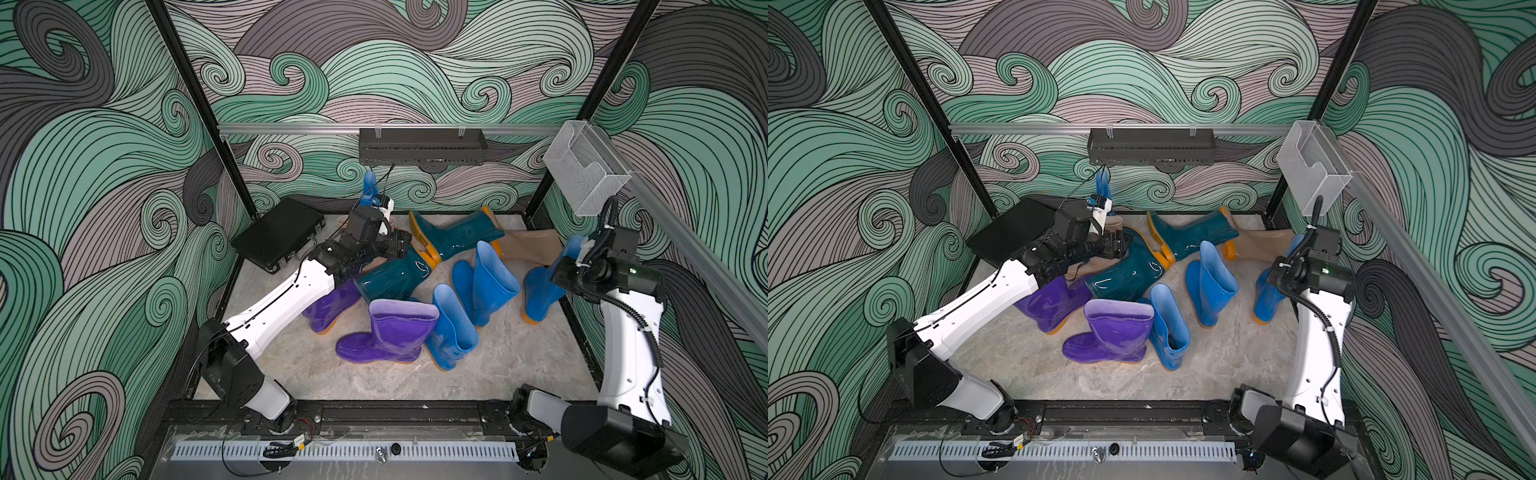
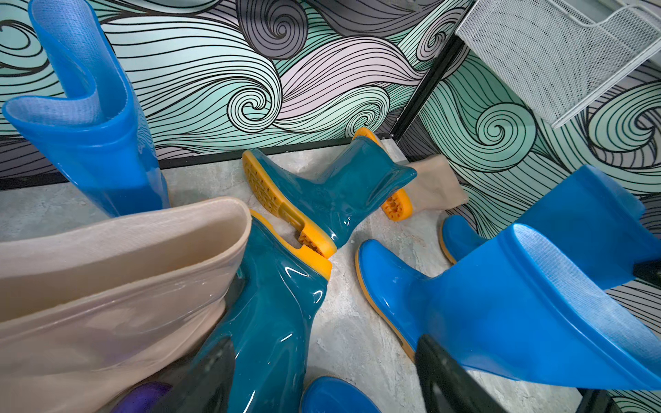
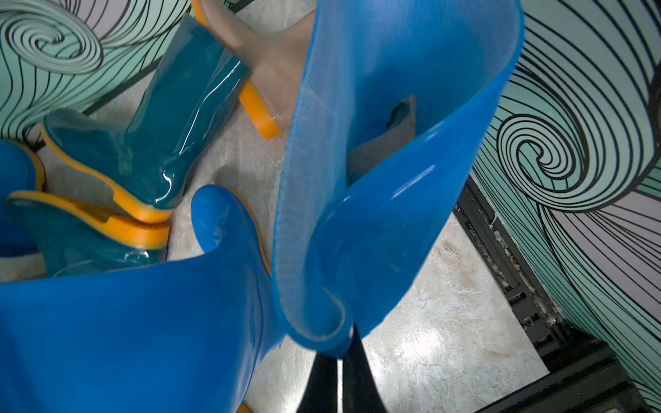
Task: Match and arrange rain boots in pairs
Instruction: Adjust the rain boot at the center of the board.
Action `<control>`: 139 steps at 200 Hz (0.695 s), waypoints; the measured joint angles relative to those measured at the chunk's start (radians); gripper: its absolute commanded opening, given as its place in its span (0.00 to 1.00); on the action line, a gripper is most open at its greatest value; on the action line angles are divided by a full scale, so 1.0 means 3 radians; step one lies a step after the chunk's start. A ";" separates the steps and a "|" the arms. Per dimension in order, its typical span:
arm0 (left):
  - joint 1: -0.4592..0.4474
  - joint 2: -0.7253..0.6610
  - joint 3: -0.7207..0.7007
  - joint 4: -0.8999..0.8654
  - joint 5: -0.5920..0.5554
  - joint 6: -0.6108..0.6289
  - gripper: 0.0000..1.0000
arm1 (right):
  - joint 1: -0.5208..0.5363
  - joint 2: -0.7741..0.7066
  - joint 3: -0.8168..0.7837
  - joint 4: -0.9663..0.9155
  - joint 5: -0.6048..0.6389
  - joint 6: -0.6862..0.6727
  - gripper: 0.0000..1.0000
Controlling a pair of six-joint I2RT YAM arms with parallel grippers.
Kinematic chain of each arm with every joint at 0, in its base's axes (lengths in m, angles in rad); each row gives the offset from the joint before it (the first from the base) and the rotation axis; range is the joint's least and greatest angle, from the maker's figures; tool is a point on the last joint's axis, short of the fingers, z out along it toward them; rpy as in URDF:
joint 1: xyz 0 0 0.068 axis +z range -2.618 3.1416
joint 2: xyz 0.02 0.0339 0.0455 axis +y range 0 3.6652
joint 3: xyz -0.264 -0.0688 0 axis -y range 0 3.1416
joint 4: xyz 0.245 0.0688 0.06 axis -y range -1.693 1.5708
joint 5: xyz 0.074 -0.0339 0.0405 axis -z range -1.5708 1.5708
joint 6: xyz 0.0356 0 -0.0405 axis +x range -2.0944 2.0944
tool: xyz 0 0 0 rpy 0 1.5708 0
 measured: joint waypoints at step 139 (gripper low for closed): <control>0.0000 -0.0060 -0.0196 0.0052 0.0020 -0.0062 0.80 | 0.0617 -0.0394 -0.0318 -0.0449 0.0338 -0.0413 0.99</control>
